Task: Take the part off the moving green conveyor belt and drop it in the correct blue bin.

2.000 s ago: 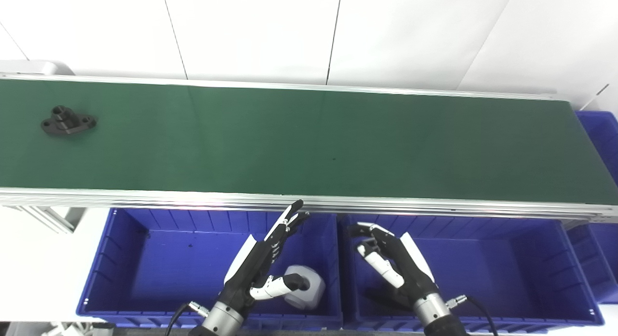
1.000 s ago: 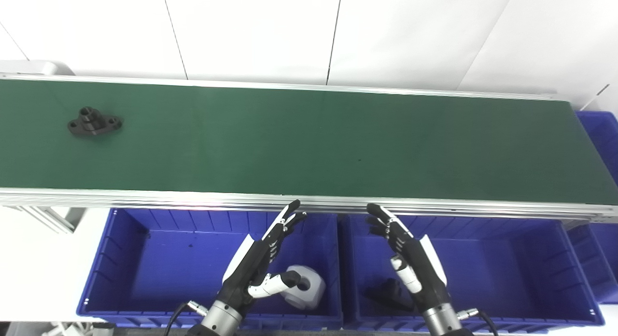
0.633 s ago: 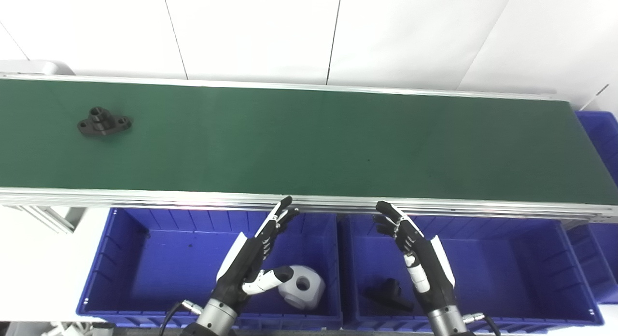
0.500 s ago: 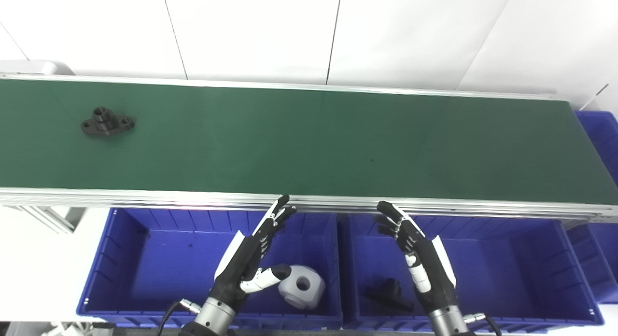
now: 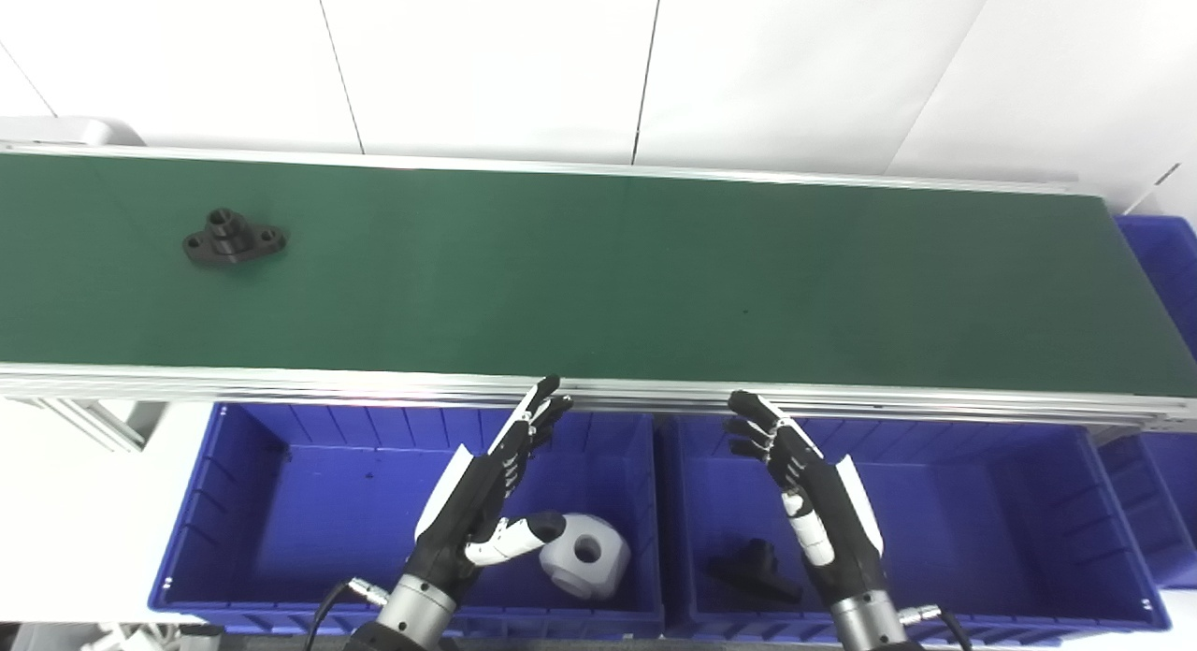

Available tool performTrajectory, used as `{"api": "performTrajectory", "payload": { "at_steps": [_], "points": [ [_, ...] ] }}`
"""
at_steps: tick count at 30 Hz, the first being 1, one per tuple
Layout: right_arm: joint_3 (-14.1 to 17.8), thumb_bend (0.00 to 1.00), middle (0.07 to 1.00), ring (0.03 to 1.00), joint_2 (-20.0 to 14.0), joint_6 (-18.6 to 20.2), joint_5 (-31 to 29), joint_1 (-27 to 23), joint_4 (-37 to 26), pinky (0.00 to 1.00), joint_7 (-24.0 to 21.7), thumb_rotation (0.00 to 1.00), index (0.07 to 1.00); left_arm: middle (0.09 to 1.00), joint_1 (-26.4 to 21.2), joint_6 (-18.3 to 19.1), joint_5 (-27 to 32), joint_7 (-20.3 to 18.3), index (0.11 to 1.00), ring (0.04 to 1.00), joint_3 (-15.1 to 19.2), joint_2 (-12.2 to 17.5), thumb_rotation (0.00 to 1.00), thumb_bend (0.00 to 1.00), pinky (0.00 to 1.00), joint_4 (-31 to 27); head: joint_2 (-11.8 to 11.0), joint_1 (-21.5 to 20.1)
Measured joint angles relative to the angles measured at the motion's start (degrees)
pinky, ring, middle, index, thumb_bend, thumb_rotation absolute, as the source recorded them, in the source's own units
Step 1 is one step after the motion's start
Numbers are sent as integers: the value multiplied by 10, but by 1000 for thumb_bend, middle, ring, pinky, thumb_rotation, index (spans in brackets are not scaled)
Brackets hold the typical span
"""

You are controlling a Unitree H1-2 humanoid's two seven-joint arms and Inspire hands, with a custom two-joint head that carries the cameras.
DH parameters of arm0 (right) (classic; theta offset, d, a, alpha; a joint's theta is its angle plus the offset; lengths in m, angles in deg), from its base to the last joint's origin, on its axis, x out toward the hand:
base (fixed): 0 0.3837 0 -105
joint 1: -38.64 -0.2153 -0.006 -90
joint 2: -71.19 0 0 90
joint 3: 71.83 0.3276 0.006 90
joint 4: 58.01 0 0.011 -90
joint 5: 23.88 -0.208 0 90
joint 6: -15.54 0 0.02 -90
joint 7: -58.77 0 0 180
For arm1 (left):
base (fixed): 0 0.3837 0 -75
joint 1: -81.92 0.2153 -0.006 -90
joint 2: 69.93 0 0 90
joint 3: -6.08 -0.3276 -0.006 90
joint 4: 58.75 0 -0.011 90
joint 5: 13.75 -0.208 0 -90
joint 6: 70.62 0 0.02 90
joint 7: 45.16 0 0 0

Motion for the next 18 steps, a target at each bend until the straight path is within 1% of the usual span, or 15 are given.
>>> {"api": "performTrajectory", "payload": {
  "at_steps": [7,9,15,18],
  "points": [
    [-1,885,857,819,-2,0,8,-1,3,771,-1,990,850,939,0,0,0,0,978,966,-2,0,767,1000,980,0,-2,-1],
    [-1,885,856,819,-3,0,10,-2,5,771,-1,989,848,937,0,0,0,0,977,965,-3,0,765,1000,979,0,-8,0],
    [-4,871,858,816,-4,0,18,-3,7,762,1,1000,847,934,0,-11,0,0,976,965,-3,0,764,1000,970,6,-9,0],
    [-5,881,855,815,-4,0,20,-3,7,764,3,1000,847,937,0,-11,0,0,979,970,-3,0,761,998,976,7,-10,-1]
  ]
}}
